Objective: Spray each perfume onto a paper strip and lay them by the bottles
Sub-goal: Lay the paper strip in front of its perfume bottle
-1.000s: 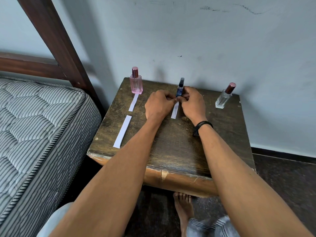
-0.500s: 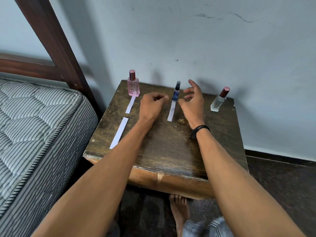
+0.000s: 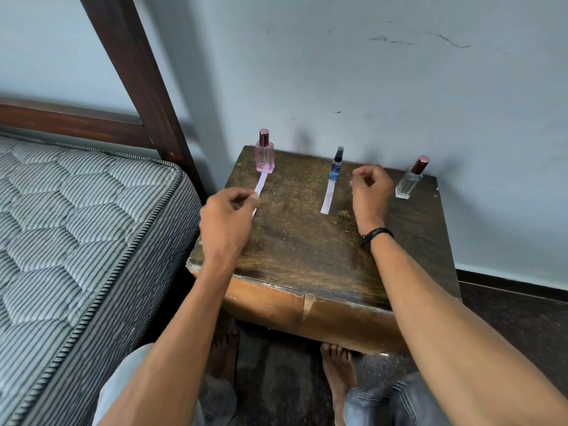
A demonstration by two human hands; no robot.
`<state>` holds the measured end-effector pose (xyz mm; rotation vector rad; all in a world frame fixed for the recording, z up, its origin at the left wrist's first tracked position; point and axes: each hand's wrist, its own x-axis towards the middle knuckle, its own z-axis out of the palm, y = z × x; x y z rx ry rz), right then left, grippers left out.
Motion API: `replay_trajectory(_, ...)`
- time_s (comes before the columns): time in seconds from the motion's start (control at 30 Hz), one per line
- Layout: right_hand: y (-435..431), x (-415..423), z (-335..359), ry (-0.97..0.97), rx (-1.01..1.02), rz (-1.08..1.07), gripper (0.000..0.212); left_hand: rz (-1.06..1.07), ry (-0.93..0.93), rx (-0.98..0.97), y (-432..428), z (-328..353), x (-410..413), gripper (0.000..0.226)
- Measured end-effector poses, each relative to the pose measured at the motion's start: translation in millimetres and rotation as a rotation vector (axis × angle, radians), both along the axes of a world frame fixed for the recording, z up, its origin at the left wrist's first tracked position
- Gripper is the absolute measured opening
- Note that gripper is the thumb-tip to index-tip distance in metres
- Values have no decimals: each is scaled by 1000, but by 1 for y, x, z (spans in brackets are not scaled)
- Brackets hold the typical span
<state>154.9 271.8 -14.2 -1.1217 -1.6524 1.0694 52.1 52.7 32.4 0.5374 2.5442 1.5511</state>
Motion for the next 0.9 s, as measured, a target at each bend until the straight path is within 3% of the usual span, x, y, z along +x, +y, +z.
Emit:
replay_trajectory(0.13, -59, 18, 7, 31, -19, 45, 25, 39, -40, -147, -25, -8, -25, 10)
replay_trajectory(0.3, -126, 20, 21, -222, -42, 493, 19, -112, -74, -267, -30, -13, -52, 15)
replay_trajectory(0.4, -149, 11, 12, -290, 75, 606, 10, -159, -69, -302, -28, -17, -58, 19)
replay_trajectory(0.5, -159, -1, 5, -339, 142, 678, 11, -225, -98, -327, -25, -21, -60, 24)
replay_trajectory(0.73, -169, -15, -3, -457, 271, 756, 41, -251, -123, -365, -21, -26, -61, 19)
replay_trajectory(0.9, -172, -20, -4, -544, 322, 739, 43, -256, -175, -354, -22, -26, -62, 17)
